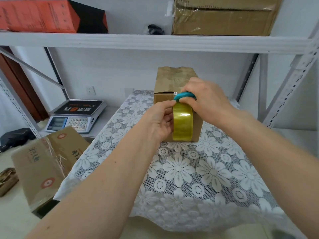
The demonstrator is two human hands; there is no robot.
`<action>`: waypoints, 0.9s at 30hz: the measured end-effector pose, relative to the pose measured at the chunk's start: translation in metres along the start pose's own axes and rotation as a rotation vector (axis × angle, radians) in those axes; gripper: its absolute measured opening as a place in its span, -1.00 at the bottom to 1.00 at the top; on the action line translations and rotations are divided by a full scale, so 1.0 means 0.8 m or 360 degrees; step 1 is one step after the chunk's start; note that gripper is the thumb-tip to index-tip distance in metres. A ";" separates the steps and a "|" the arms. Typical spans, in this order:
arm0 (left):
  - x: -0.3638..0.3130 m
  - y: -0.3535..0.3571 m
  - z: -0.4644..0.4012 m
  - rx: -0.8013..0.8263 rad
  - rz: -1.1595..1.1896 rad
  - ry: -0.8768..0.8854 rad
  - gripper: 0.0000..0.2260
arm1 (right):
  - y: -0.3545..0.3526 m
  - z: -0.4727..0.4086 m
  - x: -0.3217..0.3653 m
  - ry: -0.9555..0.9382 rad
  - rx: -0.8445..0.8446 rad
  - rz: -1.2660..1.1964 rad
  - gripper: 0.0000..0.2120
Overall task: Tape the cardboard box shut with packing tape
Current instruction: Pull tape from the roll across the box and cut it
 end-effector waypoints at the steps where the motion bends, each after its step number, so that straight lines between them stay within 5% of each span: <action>1: 0.000 0.000 0.000 0.0014 -0.0005 0.0013 -0.81 | 0.000 -0.001 0.000 -0.0005 0.0007 0.0016 -0.81; 11: -0.001 -0.005 0.001 0.0161 0.0094 0.0161 -0.89 | 0.001 -0.006 0.002 -0.0051 0.0067 0.0072 -0.79; 27: -0.002 -0.005 0.000 -0.0017 -0.0020 0.0222 -0.90 | -0.001 -0.005 0.005 -0.0090 0.0076 0.0070 -0.81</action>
Point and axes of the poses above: each hand's wrist, its own z-axis away from the middle knuckle, its own y-axis out of the palm, x = y × z, the point moved 4 cm from there along -z, towards the middle knuckle, and after that the axes turned 2 degrees about z, right-handed, at the moved point
